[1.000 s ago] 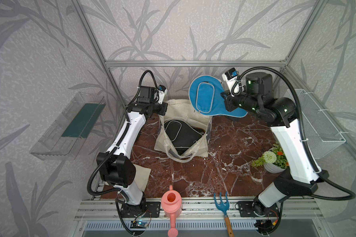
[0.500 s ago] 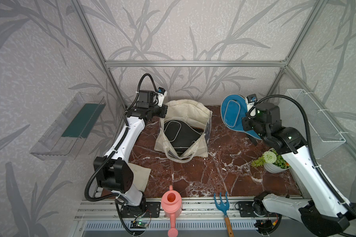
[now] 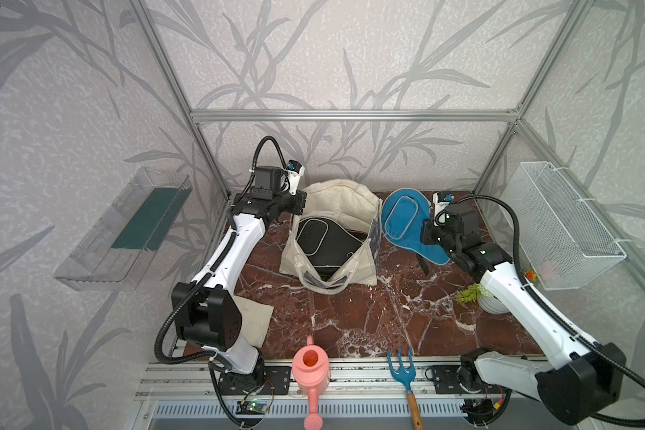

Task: Remove the ping pong set from the canvas bag
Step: Place the ping pong set at the center of the board.

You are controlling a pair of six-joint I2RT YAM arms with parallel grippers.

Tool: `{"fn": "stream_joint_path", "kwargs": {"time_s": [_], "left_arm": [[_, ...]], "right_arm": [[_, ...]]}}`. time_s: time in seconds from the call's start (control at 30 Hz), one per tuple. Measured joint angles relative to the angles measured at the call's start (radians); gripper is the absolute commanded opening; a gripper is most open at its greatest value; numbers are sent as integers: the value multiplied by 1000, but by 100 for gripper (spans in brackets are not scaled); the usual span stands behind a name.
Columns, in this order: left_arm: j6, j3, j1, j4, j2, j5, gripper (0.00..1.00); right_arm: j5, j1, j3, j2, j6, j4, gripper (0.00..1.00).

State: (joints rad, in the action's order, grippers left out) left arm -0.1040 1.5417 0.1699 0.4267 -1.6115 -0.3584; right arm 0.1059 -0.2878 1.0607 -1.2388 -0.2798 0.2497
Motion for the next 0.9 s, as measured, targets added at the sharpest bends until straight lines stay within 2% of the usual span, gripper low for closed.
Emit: {"fn": "stream_joint_path", "kwargs": {"time_s": [0.17,0.37,0.67,0.9], "left_arm": [[2,-11,9,-16,0,-2,0],[2,-12,11,-16,0,-3,0],[2,-12,13,-16,0,-10,0],[1,-12,18,-15,-2,-14,0]], "right_arm": [[-73,102,-45,-109,-103,-139,0],[-85,190,-44,-235,-184,-258,0],[11,243,117,-480,-207,-316,0],[7,326,200,-624,-222,-335,0]]}}
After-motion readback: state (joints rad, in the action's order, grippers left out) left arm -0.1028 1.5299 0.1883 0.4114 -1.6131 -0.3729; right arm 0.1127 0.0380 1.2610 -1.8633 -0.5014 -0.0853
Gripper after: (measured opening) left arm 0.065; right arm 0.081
